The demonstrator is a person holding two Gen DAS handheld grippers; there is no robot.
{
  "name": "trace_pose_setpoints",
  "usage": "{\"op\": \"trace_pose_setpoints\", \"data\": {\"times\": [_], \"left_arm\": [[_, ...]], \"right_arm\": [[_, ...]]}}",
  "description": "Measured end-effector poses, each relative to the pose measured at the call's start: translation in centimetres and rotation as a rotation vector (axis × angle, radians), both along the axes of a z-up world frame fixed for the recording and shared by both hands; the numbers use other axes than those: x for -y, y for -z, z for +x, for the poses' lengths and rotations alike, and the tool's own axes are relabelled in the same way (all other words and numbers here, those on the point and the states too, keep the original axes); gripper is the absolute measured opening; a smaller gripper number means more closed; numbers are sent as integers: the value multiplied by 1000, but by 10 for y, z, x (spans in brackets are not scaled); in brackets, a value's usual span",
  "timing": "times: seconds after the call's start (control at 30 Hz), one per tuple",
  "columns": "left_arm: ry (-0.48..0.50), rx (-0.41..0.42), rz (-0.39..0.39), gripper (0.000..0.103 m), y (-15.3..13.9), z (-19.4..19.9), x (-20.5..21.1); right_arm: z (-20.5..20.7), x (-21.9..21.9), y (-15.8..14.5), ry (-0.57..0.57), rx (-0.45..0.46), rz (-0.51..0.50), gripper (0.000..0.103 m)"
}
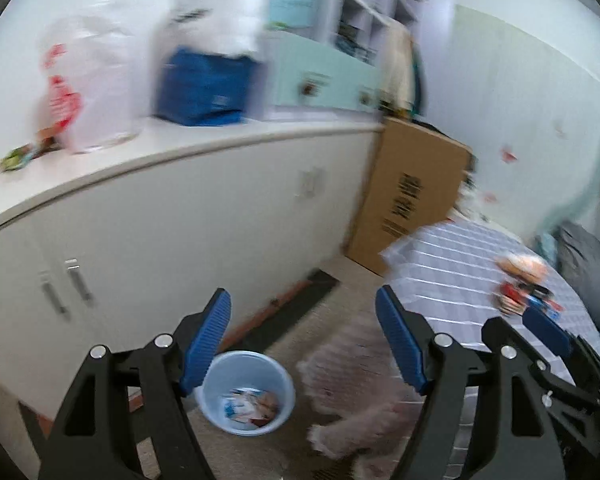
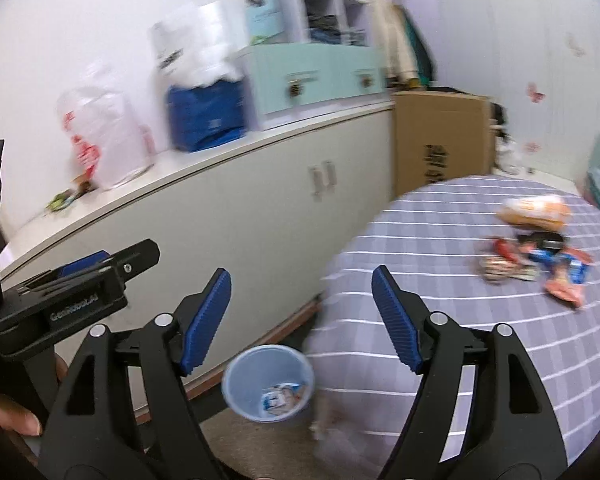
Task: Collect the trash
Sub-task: 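Move both grippers back over the table, then grasp the tan string loop with the left gripper while the right gripper grasps the blue cookie wrapper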
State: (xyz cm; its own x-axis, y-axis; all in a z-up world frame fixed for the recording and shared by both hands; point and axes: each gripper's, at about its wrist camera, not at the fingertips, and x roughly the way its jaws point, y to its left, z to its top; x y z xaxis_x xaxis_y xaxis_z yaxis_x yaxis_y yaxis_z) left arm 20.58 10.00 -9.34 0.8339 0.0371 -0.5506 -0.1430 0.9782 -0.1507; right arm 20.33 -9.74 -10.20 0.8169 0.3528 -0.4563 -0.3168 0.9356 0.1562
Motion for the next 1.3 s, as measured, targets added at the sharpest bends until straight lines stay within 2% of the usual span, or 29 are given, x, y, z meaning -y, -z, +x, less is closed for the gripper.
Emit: {"op": "trace_pose_setpoints", "data": {"times": [0.07, 0.2, 0.3, 0.43, 0.57, 0.73, 0.8, 0.87, 0.9, 0.93, 1.03, 1.1, 1.2, 1.3], "left_arm": [[89, -27, 12, 73, 2, 13, 28], [330, -99, 70, 73, 14, 48, 105], [435, -117, 96, 73, 23, 64, 149], [561, -142, 202, 67, 41, 87, 213], [600, -156, 253, 61, 55, 98, 243], [647, -195, 287, 42, 69, 118, 267], [645, -197, 268, 37, 70, 124, 267], [642, -201, 238, 20, 69, 131, 267], [640, -206, 224, 6, 68, 134, 266], [634, -208, 212, 1, 68, 136, 266], [609, -196, 169, 0, 65, 140, 258], [584, -181, 150, 0, 62, 140, 252], [548, -145, 105, 0, 53, 136, 239], [576, -153, 66, 2, 51, 136, 234]], "right_arm": [[0, 28, 1, 60, -8, -2, 74], [11, 89, 13, 172, -49, -27, 74], [18, 141, 26, 267, -102, -26, 74], [25, 194, 38, 350, -150, -11, 74], [32, 220, 46, 373, -185, 14, 73], [35, 239, 52, 371, -227, 46, 73], [39, 242, 53, 366, -243, 52, 74], [48, 244, 57, 362, -279, 50, 74], [52, 243, 58, 360, -288, 51, 74], [55, 243, 59, 359, -299, 53, 74], [63, 241, 62, 354, -316, 61, 76], [68, 238, 62, 348, -321, 62, 82], [82, 227, 66, 324, -355, 26, 82], [91, 222, 64, 353, -338, -20, 82]]}}
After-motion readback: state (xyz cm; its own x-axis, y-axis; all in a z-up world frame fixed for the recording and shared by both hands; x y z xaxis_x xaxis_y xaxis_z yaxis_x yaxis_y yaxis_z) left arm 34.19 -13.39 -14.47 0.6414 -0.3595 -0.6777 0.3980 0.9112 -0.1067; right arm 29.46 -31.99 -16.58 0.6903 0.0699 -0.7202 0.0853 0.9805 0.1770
